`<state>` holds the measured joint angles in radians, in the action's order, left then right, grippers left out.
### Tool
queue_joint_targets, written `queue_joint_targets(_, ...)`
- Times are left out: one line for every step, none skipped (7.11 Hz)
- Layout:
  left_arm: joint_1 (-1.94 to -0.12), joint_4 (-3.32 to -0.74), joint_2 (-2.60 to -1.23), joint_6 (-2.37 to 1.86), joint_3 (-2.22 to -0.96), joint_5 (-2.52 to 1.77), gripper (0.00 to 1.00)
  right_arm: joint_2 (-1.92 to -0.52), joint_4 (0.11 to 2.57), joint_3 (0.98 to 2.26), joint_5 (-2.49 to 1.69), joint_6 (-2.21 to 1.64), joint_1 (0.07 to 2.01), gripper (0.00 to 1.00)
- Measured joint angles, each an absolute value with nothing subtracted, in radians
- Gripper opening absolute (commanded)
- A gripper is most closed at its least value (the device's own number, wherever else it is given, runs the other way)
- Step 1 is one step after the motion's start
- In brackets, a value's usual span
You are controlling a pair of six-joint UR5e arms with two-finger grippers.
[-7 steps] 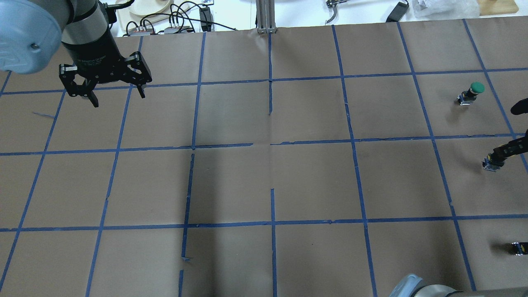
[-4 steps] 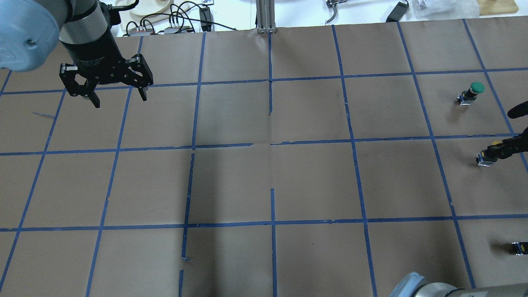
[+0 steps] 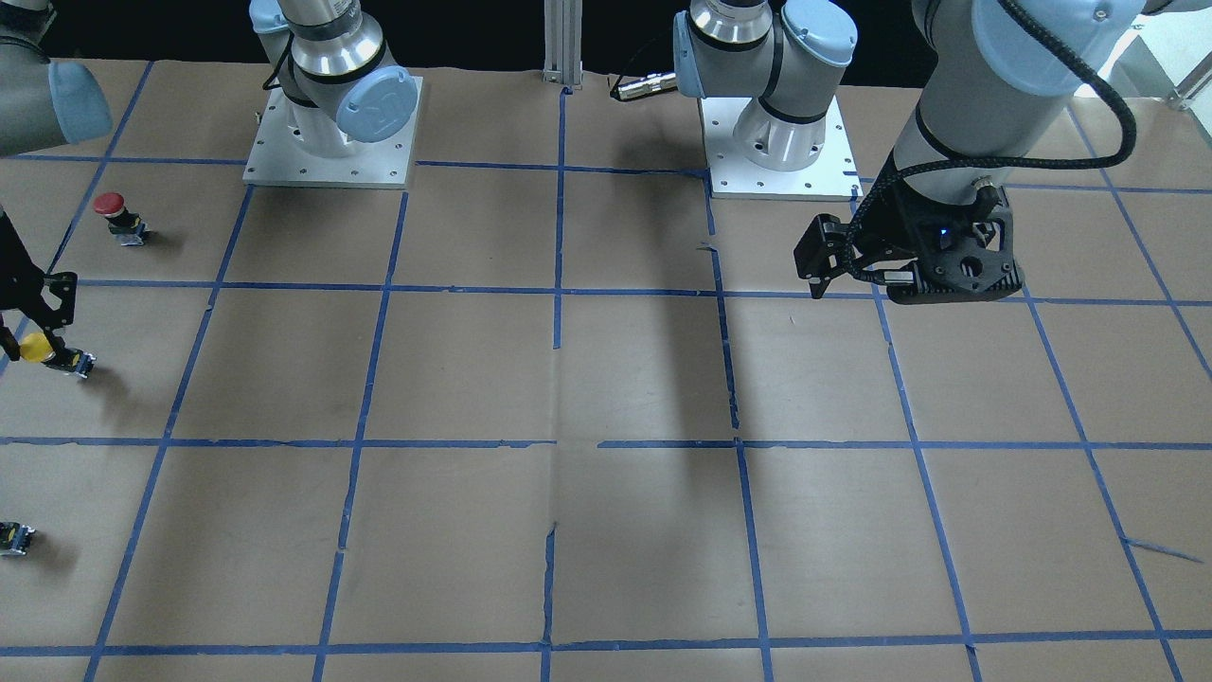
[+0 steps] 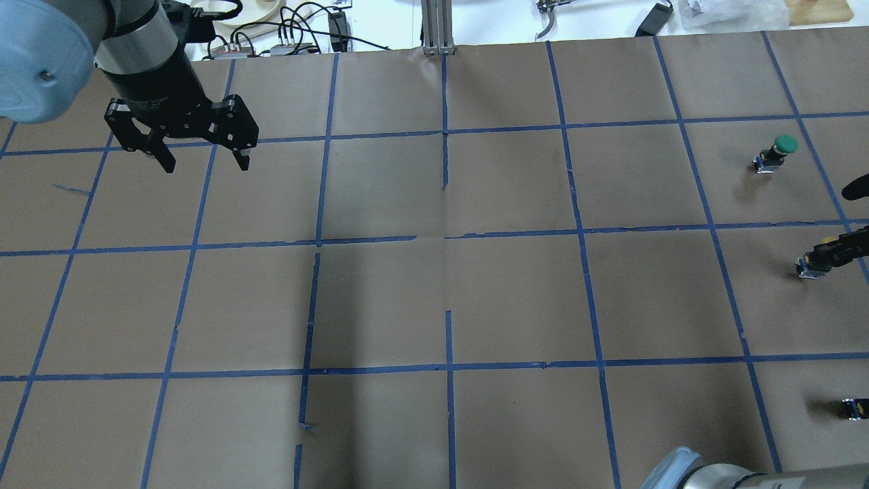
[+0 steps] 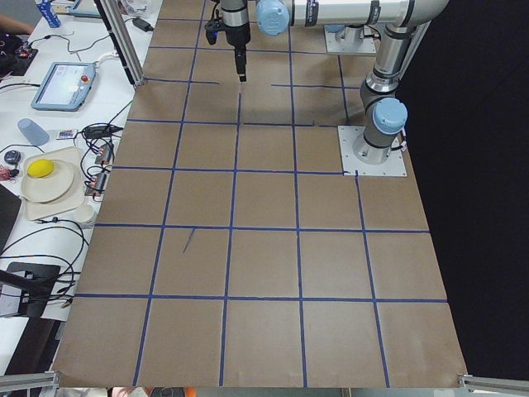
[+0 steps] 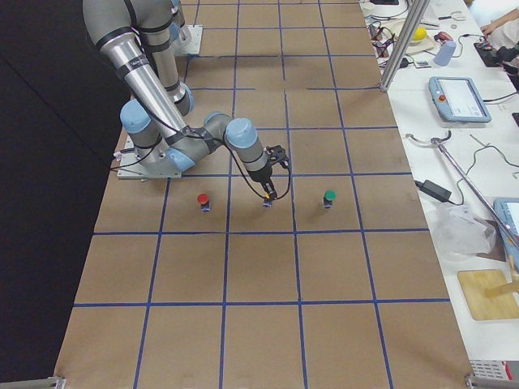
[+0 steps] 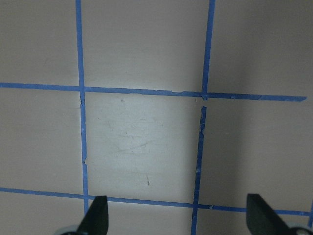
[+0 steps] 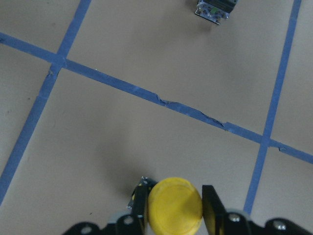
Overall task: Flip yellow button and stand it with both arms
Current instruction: 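Lower the button upright onto the table and open the right gripper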
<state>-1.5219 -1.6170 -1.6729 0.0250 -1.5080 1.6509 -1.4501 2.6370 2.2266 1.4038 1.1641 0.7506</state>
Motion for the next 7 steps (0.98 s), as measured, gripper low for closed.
queue_joint_targets(-1.519,-1.616,-1.672,0.048,-1.513,1.643,1.00,-1.448,2.638,2.226,1.408,1.161,0.750,0.45)
queue_joint_targets(-1.515,-1.616,-1.665,0.054,-1.517,1.631,1.00,-1.447,2.636,2.226,1.410,1.159,0.750,0.72)
queue_joint_targets(-1.514,-1.617,-1.656,0.052,-1.526,1.626,1.00,-1.447,2.630,2.225,1.410,1.158,0.750,0.76)
queue_joint_targets(-1.518,-1.616,-1.643,0.052,-1.543,1.624,1.00,-1.448,2.625,2.224,1.410,1.160,0.750,0.77)
queue_joint_targets(-1.520,-1.615,-1.624,0.056,-1.567,1.622,1.00,-1.450,2.614,2.221,1.413,1.163,0.750,0.77)
queue_joint_targets(-1.521,-1.605,-1.609,0.064,-1.590,1.622,1.00,-1.452,2.576,2.207,1.422,1.163,0.750,0.78)
queue_joint_targets(-1.521,-1.579,-1.602,0.069,-1.603,1.621,1.00,-1.456,2.486,2.158,1.433,1.160,0.753,0.78)
